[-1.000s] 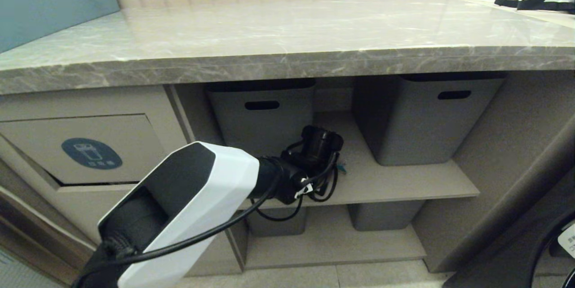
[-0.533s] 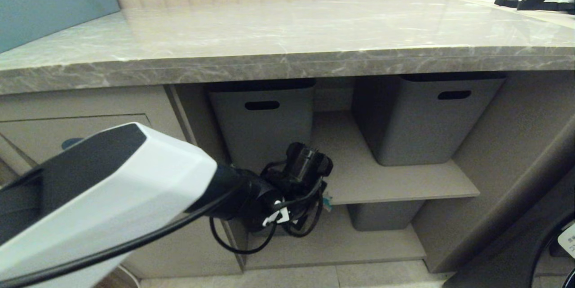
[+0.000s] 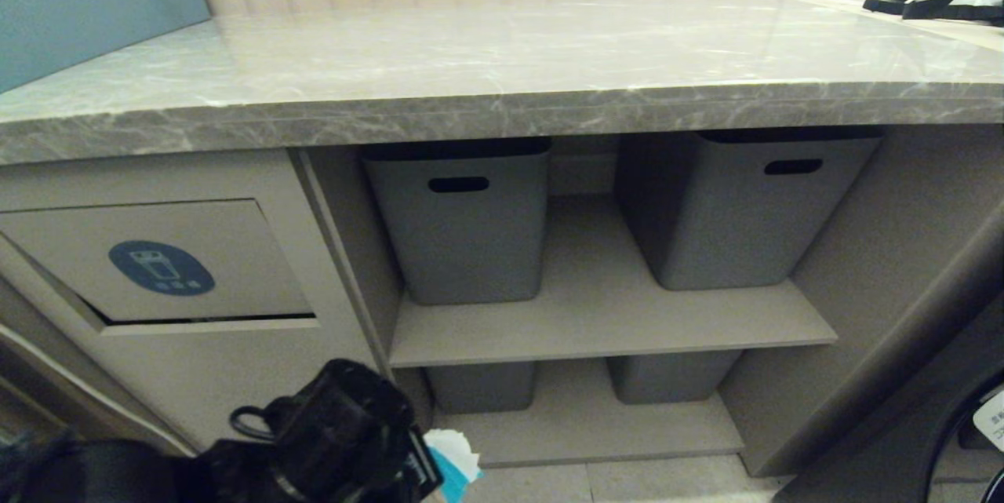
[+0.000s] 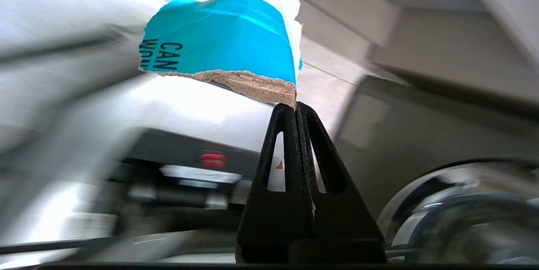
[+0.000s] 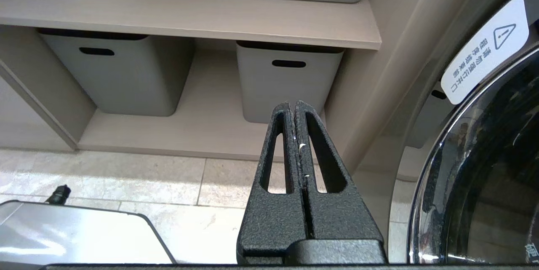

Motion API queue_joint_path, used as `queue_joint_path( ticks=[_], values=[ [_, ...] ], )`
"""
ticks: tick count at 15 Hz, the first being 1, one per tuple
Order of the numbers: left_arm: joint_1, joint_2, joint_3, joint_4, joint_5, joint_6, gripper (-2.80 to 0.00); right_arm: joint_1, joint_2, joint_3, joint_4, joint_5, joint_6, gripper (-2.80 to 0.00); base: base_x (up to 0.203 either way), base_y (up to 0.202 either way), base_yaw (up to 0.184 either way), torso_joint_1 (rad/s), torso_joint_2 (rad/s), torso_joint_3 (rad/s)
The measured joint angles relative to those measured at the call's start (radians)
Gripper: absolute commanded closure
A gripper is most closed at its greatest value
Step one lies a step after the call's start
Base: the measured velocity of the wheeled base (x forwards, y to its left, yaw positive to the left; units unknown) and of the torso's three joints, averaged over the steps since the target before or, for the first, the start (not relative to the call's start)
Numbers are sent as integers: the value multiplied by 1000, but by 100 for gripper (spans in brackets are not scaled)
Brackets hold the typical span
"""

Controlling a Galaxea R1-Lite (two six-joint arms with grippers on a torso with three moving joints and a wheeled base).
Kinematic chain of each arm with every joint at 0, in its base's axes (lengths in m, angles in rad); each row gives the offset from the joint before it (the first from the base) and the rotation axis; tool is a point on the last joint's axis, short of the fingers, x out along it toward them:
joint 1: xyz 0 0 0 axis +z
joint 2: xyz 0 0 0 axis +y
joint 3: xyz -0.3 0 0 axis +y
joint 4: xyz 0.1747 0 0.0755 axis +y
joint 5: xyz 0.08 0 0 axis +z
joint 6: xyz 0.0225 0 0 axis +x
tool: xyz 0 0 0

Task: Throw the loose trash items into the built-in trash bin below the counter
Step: Put the garbage in the trash can

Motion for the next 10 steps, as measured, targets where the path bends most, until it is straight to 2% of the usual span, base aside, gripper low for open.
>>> queue_joint_path(
  ticks=[1,2,3,5,7,10],
  values=[
    [37,-79,71,-7,14,58,0,0,0,0,0,0,0,0,0,0,0,0,0,0],
    [104,-147,126,-17,17,123,0,0,0,0,0,0,0,0,0,0,0,0,0,0],
    [194,-203,168,-32,6,190,0,0,0,0,0,0,0,0,0,0,0,0,0,0],
    [447,-298,235,-77,-61,336,0,0,0,0,0,0,0,0,0,0,0,0,0,0],
    [758,-369,286,-133,-196,495,0,0,0,0,0,0,0,0,0,0,0,0,0,0],
    [1230,-428,366,-276,-505,769,0,0,0,0,0,0,0,0,0,0,0,0,0,0]
  ],
)
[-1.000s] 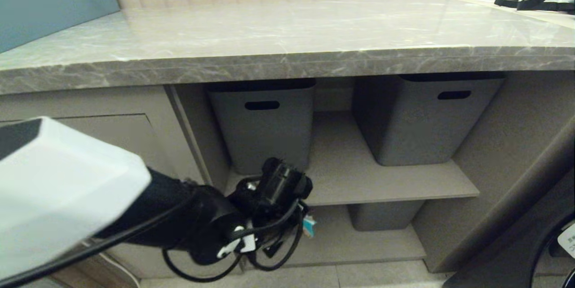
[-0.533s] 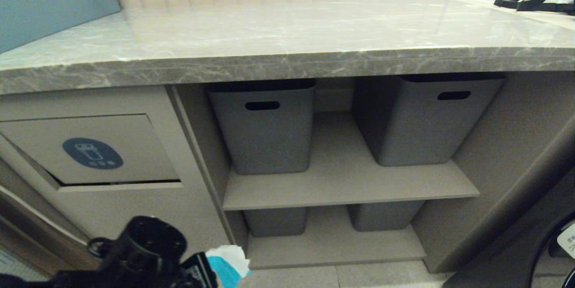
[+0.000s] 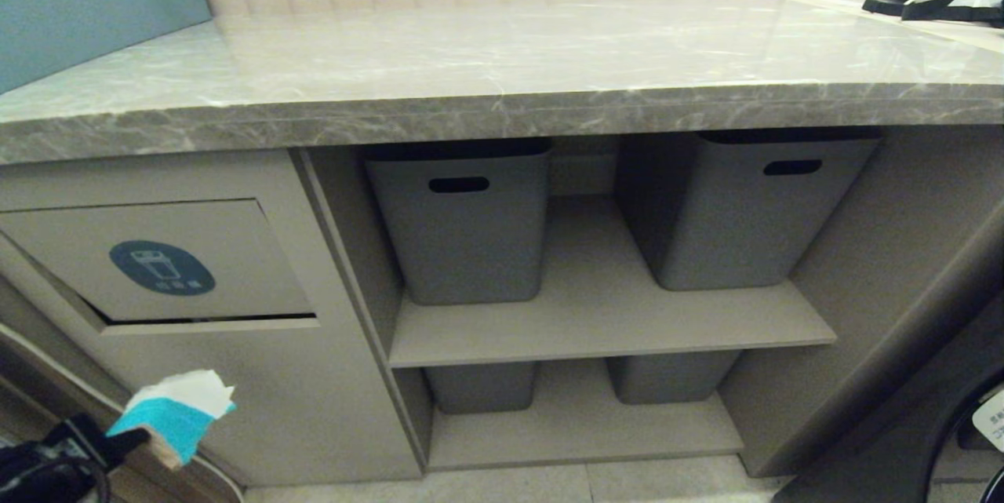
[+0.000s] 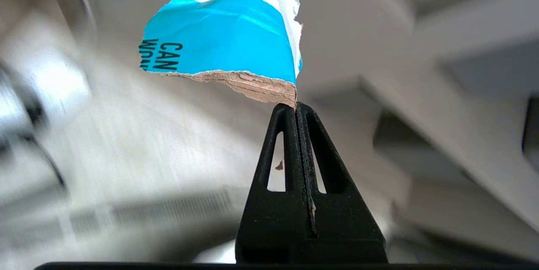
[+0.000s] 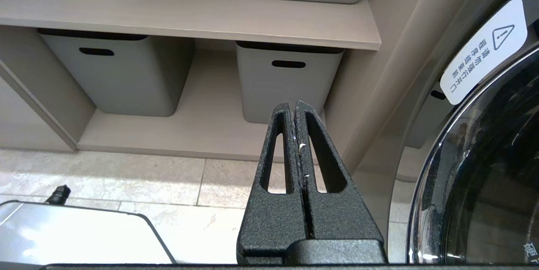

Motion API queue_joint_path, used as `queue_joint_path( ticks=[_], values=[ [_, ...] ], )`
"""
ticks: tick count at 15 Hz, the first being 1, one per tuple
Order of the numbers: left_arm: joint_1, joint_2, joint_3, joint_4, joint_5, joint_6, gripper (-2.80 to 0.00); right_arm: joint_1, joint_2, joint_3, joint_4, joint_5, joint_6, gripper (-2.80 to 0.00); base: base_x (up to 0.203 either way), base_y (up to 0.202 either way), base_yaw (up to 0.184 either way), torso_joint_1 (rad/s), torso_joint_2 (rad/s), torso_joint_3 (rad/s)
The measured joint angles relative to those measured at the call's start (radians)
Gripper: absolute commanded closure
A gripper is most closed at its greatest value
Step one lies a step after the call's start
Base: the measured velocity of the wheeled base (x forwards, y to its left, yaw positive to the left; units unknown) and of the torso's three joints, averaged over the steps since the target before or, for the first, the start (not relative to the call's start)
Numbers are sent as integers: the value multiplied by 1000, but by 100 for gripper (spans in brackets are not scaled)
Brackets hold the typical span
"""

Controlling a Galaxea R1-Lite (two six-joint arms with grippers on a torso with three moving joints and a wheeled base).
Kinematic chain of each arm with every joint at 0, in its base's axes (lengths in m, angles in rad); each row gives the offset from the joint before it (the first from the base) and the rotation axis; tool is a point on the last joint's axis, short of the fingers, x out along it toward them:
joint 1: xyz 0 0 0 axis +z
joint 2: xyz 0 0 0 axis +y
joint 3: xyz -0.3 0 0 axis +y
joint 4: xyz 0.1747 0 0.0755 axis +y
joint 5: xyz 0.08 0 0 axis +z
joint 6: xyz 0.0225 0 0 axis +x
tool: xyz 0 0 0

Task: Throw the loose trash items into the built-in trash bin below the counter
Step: Put the garbage in the trash can

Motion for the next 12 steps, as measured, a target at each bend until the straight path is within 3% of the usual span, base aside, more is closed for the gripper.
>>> queue_joint_path(
  ticks=[2,4,5,7,9,12],
  values=[
    [250,4,74,-173,-235,171,0,0,0,0,0,0,0,0,0,0,0,0,0,0],
    [367,56,152,-408,-413,269,0,0,0,0,0,0,0,0,0,0,0,0,0,0],
    [389,98,178,-535,-467,265,0,0,0,0,0,0,0,0,0,0,0,0,0,0],
    [400,190,204,-757,-501,208,0,0,0,0,0,0,0,0,0,0,0,0,0,0],
    [379,278,213,-905,-507,99,0,0,0,0,0,0,0,0,0,0,0,0,0,0],
    [322,373,192,-945,-506,-176,0,0,0,0,0,0,0,0,0,0,0,0,0,0]
  ],
)
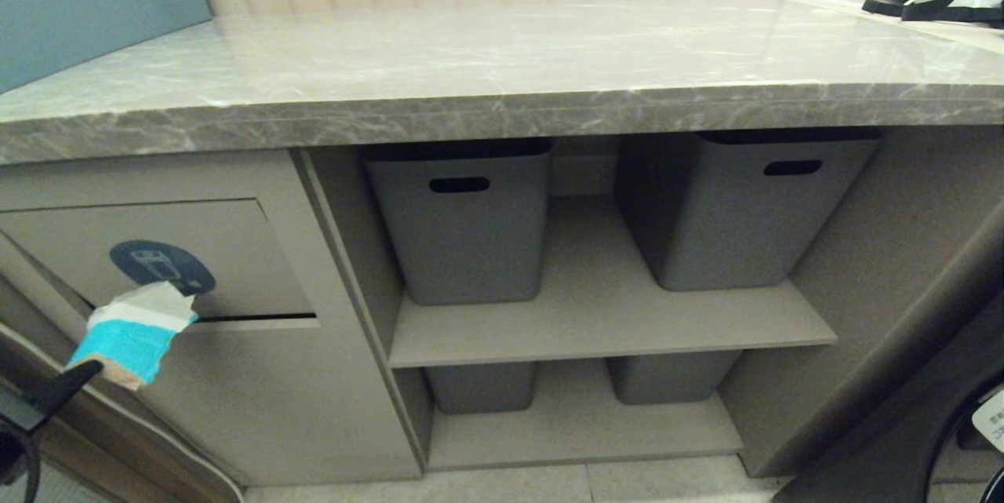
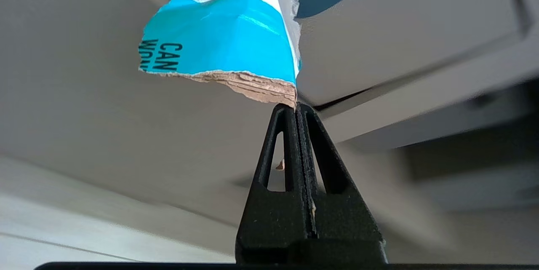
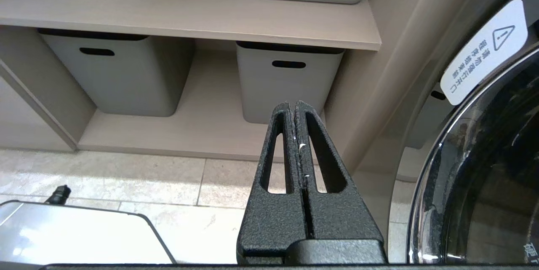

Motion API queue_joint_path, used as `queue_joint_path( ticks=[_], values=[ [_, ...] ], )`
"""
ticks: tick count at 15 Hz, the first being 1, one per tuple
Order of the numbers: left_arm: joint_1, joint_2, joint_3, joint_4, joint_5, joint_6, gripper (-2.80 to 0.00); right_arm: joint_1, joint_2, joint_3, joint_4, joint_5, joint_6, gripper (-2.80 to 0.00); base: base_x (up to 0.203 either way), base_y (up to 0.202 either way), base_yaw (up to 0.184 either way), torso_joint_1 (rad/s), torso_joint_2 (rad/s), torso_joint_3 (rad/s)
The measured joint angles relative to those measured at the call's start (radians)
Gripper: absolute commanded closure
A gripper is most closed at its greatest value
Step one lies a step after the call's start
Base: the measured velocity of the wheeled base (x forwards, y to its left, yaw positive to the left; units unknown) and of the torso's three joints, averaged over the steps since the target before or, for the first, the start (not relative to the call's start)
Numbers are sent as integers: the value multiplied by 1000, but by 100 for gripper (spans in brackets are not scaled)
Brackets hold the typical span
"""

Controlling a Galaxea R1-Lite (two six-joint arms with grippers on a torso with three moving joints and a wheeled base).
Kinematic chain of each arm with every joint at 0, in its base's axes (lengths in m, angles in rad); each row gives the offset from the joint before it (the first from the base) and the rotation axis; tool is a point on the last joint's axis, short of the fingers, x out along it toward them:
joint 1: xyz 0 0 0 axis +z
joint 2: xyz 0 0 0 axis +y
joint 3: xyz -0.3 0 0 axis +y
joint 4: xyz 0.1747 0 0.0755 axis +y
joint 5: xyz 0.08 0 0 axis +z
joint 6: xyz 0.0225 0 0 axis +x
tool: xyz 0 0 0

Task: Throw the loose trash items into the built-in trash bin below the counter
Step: Put the garbage in the trash can

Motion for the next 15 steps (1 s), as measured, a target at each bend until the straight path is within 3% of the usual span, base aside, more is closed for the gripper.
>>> queue_joint_path(
  ticks=[4,6,8,14,15],
  values=[
    [-120,81,-106,-2,6,-420,0,0,0,0,0,0,0,0,0,0,0,0,0,0],
    [-164,126,-178,-1,55,-561,0,0,0,0,0,0,0,0,0,0,0,0,0,0],
    [-210,170,-257,-1,134,-636,0,0,0,0,0,0,0,0,0,0,0,0,0,0],
    [-294,291,-409,1,256,-711,0,0,0,0,0,0,0,0,0,0,0,0,0,0],
    [-311,308,-429,1,277,-714,-280,0,0,0,0,0,0,0,0,0,0,0,0,0]
  ],
)
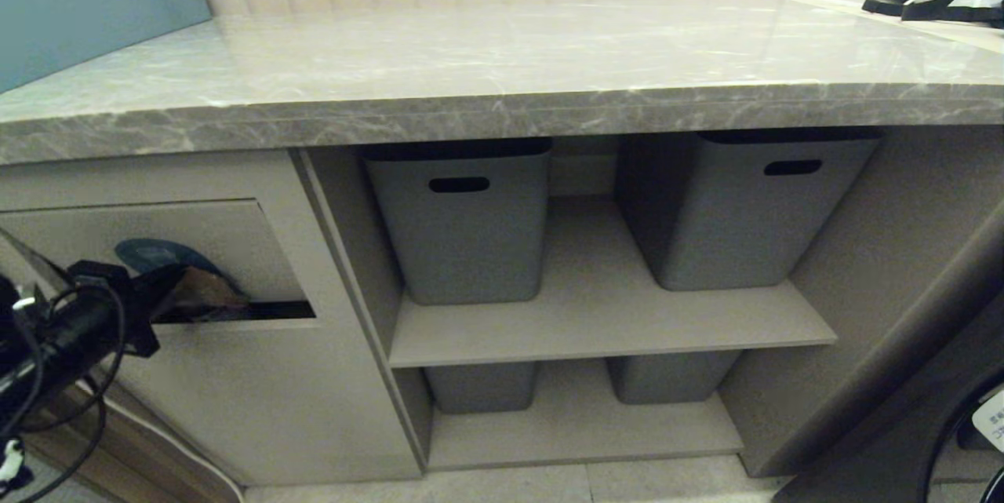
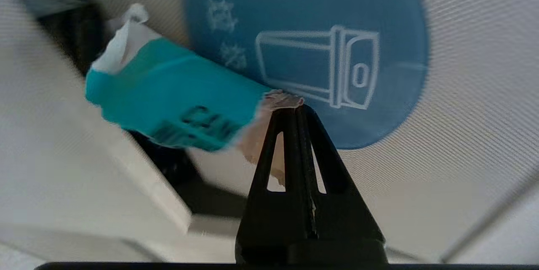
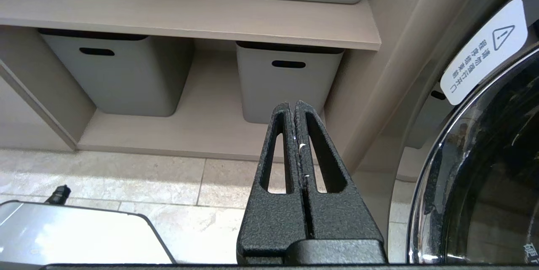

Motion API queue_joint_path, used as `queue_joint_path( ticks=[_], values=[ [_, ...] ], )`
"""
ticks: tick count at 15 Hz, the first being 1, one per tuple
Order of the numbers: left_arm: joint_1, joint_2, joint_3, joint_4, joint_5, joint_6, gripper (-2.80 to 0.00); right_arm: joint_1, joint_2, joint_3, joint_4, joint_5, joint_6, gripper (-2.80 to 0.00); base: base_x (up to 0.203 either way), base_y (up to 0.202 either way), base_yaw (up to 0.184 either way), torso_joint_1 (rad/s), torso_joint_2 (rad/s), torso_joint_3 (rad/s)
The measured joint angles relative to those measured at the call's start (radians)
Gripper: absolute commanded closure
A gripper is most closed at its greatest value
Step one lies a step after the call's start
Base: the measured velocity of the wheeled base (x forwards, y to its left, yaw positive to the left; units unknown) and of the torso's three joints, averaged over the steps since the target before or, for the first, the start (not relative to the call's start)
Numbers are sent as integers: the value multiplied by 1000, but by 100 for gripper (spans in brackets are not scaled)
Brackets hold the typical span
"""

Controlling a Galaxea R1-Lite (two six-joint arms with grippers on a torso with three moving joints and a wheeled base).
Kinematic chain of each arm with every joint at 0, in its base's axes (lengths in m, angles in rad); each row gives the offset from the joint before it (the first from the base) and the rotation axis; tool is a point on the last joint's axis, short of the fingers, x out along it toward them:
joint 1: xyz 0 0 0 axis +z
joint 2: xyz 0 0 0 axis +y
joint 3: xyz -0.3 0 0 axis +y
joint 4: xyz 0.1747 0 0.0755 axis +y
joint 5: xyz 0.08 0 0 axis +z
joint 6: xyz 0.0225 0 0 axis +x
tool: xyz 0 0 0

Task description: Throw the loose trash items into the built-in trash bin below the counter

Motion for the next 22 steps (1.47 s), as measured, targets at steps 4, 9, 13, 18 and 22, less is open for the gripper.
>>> queue_joint_path(
  ticks=[4,9,13,18,22],
  values=[
    [-56,54,-81,1,53,-20,-280,0,0,0,0,0,0,0,0,0,0,0,0,0],
    [-78,83,-111,-1,75,-50,-280,0,0,0,0,0,0,0,0,0,0,0,0,0],
    [-78,40,-54,-3,116,-47,-280,0,0,0,0,0,0,0,0,0,0,0,0,0],
    [-79,-176,166,-5,132,-31,-280,0,0,0,0,0,0,0,0,0,0,0,0,0],
    [-77,-426,364,15,129,127,0,0,0,0,0,0,0,0,0,0,0,0,0,0]
  ],
)
